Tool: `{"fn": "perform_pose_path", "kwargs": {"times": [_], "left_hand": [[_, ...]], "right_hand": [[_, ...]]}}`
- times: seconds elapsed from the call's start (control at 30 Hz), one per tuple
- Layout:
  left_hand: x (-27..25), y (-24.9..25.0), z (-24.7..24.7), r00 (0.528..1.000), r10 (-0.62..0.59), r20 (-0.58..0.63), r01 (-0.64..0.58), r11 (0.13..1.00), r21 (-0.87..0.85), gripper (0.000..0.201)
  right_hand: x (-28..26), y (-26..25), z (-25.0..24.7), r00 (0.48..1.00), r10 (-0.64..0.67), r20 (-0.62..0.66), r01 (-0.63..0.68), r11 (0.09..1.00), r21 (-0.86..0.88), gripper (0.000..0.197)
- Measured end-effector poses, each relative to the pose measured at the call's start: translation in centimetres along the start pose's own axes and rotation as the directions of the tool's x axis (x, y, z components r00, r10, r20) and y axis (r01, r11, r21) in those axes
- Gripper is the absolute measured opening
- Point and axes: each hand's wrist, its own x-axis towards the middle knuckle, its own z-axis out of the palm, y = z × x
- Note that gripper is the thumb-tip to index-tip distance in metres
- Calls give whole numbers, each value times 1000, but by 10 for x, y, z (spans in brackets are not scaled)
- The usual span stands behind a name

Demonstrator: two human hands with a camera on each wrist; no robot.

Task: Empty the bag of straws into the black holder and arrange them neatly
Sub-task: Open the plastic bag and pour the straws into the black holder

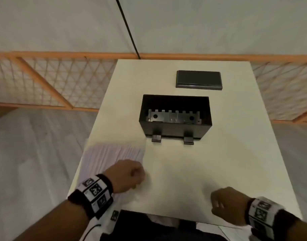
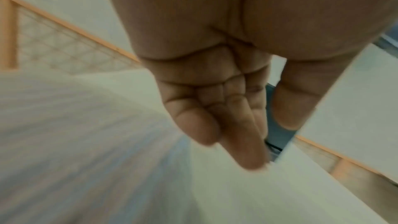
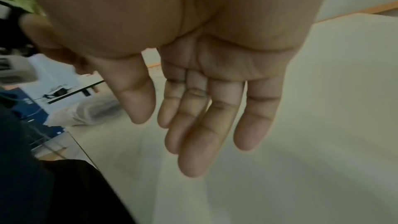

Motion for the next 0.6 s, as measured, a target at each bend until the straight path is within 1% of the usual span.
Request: {"fn": "perform_pose_path", "kwargs": {"times": [0.03, 0.07, 0.1, 0.13, 0.17, 0.2, 0.23, 0.3, 0.33, 0.37, 0.4, 0.43, 0.5, 0.6], "left_hand": [[7, -7, -11, 990, 3, -141, 2, 999, 36, 14], [11, -13, -24, 960, -20, -280, 44, 996, 78, 16], [17, -23, -39, 919, -40, -393, 82, 992, 91, 19], [23, -32, -57, 865, -89, -494, 139, 988, 66, 23], [29, -45, -71, 813, -142, -564, 187, 982, 21, 27], [36, -61, -82, 761, -218, -610, 249, 968, -35, 34], [43, -78, -92, 712, -315, -627, 317, 942, -113, 41], [57, -108, -109, 634, -506, -585, 439, 858, -267, 58], [62, -120, -114, 616, -578, -535, 483, 814, -324, 67], [65, -129, -117, 613, -626, -482, 501, 780, -375, 73], [69, -137, -119, 626, -646, -437, 502, 762, -408, 74], [71, -144, -120, 643, -642, -417, 493, 764, -417, 71], [76, -160, -122, 668, -599, -441, 493, 801, -340, 57], [77, -176, -126, 668, -531, -521, 513, 836, -195, 41]], "right_hand": [[5, -3, -7, 999, -32, 8, 32, 999, -7, 18], [9, -9, -18, 1000, -23, 6, 24, 999, -21, 17], [13, -17, -30, 998, -54, -13, 53, 998, -29, 16], [19, -29, -42, 996, -78, -36, 76, 996, -37, 16], [27, -41, -52, 992, -116, -54, 114, 992, -46, 16], [36, -55, -61, 989, -133, -69, 129, 990, -54, 17], [45, -71, -70, 985, -149, -85, 144, 987, -64, 17], [64, -105, -87, 976, -174, -135, 165, 984, -70, 18], [75, -123, -95, 972, -184, -148, 175, 982, -68, 19], [84, -142, -102, 968, -197, -155, 188, 980, -66, 21], [95, -159, -106, 965, -213, -154, 205, 977, -66, 22], [105, -176, -111, 962, -228, -148, 221, 973, -63, 23], [127, -206, -117, 959, -244, -141, 237, 969, -64, 22], [159, -239, -123, 956, -237, -170, 233, 971, -45, 21]]}}
